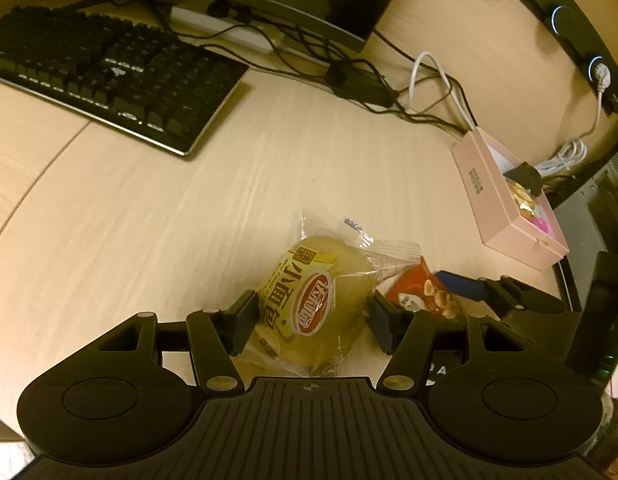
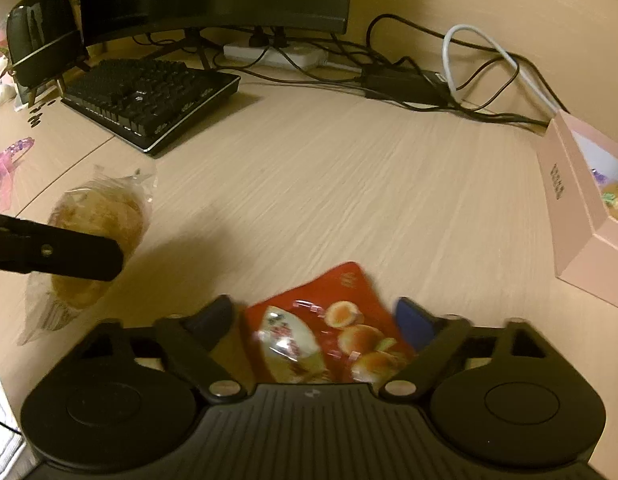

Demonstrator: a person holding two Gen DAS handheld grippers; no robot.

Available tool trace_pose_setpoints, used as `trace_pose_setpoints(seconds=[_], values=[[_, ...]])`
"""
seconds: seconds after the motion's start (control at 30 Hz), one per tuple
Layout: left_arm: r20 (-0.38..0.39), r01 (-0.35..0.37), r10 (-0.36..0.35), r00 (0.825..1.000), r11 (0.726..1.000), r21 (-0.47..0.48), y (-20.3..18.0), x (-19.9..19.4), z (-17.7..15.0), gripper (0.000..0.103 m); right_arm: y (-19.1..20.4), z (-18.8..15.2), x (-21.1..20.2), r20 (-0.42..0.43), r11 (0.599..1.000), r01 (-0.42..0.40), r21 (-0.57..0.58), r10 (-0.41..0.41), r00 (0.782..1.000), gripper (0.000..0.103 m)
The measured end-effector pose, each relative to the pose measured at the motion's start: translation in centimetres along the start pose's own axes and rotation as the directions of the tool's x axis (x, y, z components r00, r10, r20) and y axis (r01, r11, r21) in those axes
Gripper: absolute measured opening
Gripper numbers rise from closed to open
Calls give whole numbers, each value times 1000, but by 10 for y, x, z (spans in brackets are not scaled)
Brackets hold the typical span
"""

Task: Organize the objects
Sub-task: 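Lift the square bun with the left gripper while the right grasps the red snack packet, then drop the square bun and red packet into the pink box with both grippers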

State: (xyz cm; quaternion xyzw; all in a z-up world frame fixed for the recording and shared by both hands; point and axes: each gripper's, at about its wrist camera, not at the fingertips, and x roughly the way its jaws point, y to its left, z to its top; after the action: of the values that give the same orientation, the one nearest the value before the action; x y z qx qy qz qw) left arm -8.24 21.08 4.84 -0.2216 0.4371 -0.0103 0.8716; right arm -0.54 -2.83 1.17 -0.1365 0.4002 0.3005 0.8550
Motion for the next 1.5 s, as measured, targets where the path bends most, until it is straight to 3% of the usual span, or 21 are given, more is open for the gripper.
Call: trace_pose_setpoints(seconds=[0.37,0.67,0.9,1.03,1.3,1.4,1.43,1.5], values=[[-90,123,-112,990,984,125,-55,23,-11,64,-41,-29,-57,7,992,114,51,-114,993,76],[-197,243,-192,961,928,284,-130,46,-24,63,-110,-68,-122,9,946,243,215,-250,968,72],[-165,307,-264,950,883,356,-186,49,2,63,-149,-96,-176,54,901,312,303,-343,938,70],[-78,287,-279,957,869,403,-227,59,36,63,-165,-102,-196,97,890,327,318,-374,922,70],[80,195,-245,966,896,399,-300,120,90,63,-192,-104,-202,141,901,308,306,-363,921,70],[101,183,-244,965,894,409,-318,152,92,64,-200,-104,-200,151,910,301,285,-353,923,70],[91,164,-220,971,894,417,-324,168,90,64,-202,-104,-199,149,910,305,279,-355,923,70],[3,123,-140,990,878,462,-336,198,87,64,-206,-103,-196,138,907,313,283,-362,922,70]])
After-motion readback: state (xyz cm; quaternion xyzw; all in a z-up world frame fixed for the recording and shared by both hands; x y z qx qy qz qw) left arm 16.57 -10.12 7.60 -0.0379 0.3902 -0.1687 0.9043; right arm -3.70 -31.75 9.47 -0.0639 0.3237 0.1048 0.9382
